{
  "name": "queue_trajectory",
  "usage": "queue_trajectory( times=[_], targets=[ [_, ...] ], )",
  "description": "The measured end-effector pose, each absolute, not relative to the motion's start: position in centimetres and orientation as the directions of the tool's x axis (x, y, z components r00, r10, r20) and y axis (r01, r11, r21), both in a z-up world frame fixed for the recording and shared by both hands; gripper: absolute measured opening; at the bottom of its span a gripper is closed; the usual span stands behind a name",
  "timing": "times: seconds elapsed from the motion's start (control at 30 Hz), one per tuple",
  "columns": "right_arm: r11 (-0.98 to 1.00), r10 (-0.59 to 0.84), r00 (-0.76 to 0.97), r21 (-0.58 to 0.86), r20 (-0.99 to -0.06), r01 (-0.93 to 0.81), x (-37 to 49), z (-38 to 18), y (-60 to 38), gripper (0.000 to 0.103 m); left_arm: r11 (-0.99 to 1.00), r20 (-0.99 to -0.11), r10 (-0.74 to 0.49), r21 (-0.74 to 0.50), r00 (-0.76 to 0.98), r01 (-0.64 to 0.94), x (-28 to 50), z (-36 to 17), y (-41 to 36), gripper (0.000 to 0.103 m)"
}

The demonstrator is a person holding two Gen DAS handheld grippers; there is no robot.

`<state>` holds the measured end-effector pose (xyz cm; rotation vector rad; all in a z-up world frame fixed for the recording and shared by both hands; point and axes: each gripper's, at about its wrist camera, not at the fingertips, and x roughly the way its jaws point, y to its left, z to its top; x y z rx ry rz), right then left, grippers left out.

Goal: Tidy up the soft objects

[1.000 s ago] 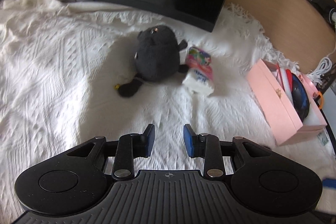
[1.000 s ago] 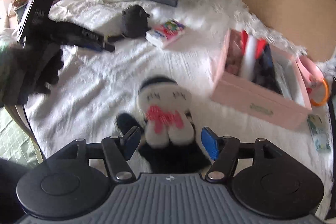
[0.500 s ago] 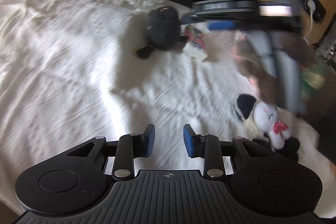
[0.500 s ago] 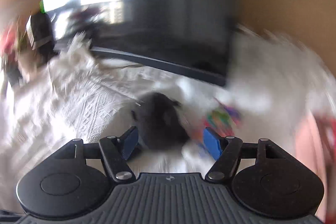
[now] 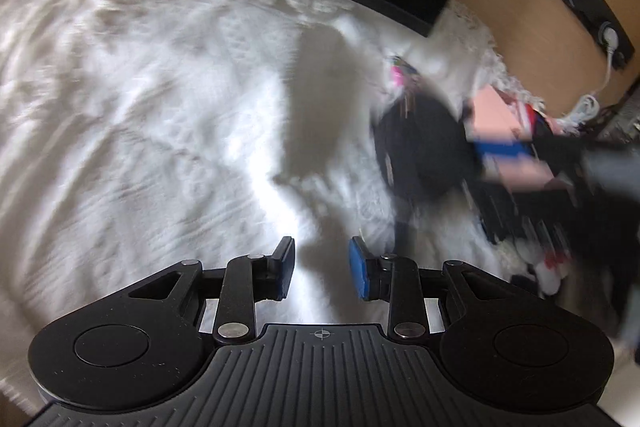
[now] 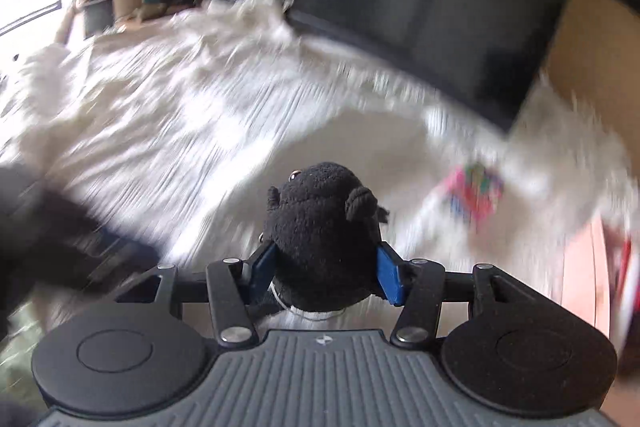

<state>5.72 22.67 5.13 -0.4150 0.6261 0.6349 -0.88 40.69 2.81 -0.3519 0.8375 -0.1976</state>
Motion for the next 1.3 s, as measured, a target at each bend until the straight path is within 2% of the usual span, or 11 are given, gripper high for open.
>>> queue_trajectory(
  times=[0.1, 0.17, 0.23, 0.3, 0.4, 0.5, 0.57, 0.73, 0.97, 1.17, 1.3],
  targets=[
    [0.74, 0.402, 0.579, -0.122, -0.709, -0.662, 2.9, 4.5, 20.3, 0.053, 0.923, -0.683, -0.336, -0.378, 0.649, 0.08, 0.3, 2.8, 39.0, 0.033],
    [0.753, 0.39, 0.582, -0.117, -0.713, -0.647, 1.7, 3.9, 18.9, 0.056, 0.918, -0.682, -0.355, -0.385, 0.639, 0.099, 1.1, 2.9, 38.0, 0.033],
    [0.765, 0.377, 0.577, -0.108, -0.725, -0.635, 1.1, 3.6, 18.0, 0.064, 0.919, -0.683, -0.366, -0.372, 0.633, 0.13, 1.9, 3.1, 36.8, 0.033],
    [0.782, 0.355, 0.592, -0.117, -0.724, -0.612, 0.4, 3.8, 17.1, 0.065, 0.924, -0.67, -0.364, -0.349, 0.647, 0.157, 2.8, 3.7, 36.0, 0.033],
    [0.808, 0.317, 0.637, -0.152, -0.703, -0.57, -0.5, 4.4, 15.6, 0.065, 0.939, -0.63, -0.34, -0.265, 0.699, 0.218, 5.2, 5.7, 35.4, 0.033],
    [0.831, 0.321, 0.654, -0.127, -0.685, -0.542, -1.5, 5.7, 13.5, 0.066, 0.951, -0.601, -0.303, -0.147, 0.739, 0.271, 9.7, 7.2, 34.8, 0.033],
    [0.847, 0.314, 0.673, -0.123, -0.67, -0.517, -2.1, 6.4, 12.5, 0.066, 0.956, -0.616, -0.271, -0.083, 0.74, 0.282, 13.3, 7.2, 34.5, 0.033],
    [0.88, 0.267, 0.711, -0.137, -0.65, -0.455, -3.6, 7.1, 10.3, 0.066, 0.962, -0.722, -0.179, 0.013, 0.668, 0.271, 21.0, 4.9, 32.9, 0.033],
    [0.914, 0.227, 0.698, -0.1, -0.679, -0.394, -4.3, 6.3, 7.3, 0.066, 0.958, -0.774, -0.113, 0.08, 0.623, 0.274, 25.0, 2.5, 31.1, 0.035],
    [0.947, 0.18, 0.705, -0.073, -0.686, -0.313, -4.3, 6.0, 4.6, 0.066, 0.974, -0.79, -0.173, -0.047, 0.588, 0.222, 26.4, 2.5, 32.7, 0.033],
    [0.954, 0.172, 0.697, -0.058, -0.696, -0.294, -4.2, 5.6, 3.7, 0.066, 0.961, -0.781, -0.157, 0.02, 0.604, 0.276, 25.8, 2.5, 32.3, 0.033]
  ],
)
